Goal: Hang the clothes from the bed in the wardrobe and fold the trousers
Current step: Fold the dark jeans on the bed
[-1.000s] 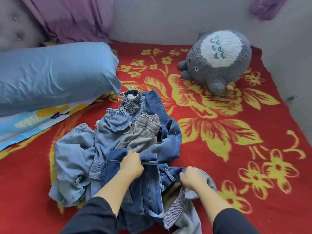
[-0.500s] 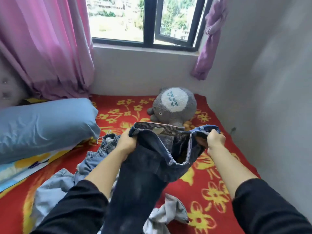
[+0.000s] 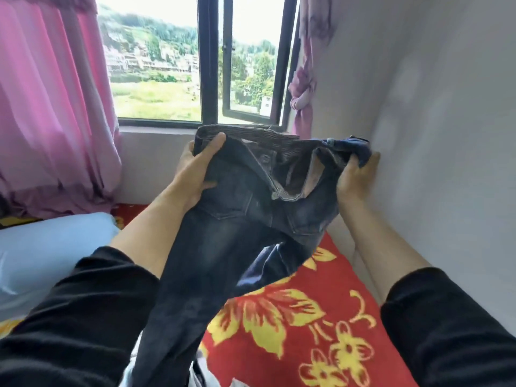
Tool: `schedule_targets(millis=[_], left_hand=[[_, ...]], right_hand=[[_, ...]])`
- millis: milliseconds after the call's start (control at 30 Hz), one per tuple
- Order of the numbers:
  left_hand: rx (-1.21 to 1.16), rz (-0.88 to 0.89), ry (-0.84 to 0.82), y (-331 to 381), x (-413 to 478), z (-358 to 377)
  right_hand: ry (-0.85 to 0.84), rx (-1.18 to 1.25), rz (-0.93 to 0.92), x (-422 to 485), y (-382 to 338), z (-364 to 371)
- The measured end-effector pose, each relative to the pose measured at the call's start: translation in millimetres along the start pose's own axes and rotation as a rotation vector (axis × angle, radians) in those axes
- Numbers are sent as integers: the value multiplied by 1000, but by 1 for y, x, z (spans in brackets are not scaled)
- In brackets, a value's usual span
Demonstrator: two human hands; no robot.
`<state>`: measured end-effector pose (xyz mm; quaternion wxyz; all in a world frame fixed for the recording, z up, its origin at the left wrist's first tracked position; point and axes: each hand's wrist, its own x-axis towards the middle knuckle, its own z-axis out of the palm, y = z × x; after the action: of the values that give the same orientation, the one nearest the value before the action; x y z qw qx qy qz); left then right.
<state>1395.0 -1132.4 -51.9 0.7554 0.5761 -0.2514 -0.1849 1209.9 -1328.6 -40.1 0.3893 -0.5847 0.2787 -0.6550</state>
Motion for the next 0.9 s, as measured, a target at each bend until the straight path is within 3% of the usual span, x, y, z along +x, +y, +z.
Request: schedule_targets(millis=[133, 300, 433, 600, 733, 800, 900], left_hand=[[100, -244, 88, -86, -9, 10], [473, -787, -43, -258, -118, -7], [557, -1008, -116, -332, -191, -15], [706, -939, -182, -350, -188, 1], [588, -791, -226, -350, -165, 21], [524, -828, -333, -355, -173, 29], [550, -1049, -592, -376, -211, 31]], right_hand=[[-45, -291, 386, -1, 101, -45], [-414, -891, 906, -93, 239, -157], [-563, -1025, 1140, -171, 282, -217], [-650, -964, 1141, -179, 305, -218], [-640, -940, 978, -159, 316, -204], [-718, -1032, 914, -154, 323, -209], [-950, -1186, 885, -167, 335, -227]])
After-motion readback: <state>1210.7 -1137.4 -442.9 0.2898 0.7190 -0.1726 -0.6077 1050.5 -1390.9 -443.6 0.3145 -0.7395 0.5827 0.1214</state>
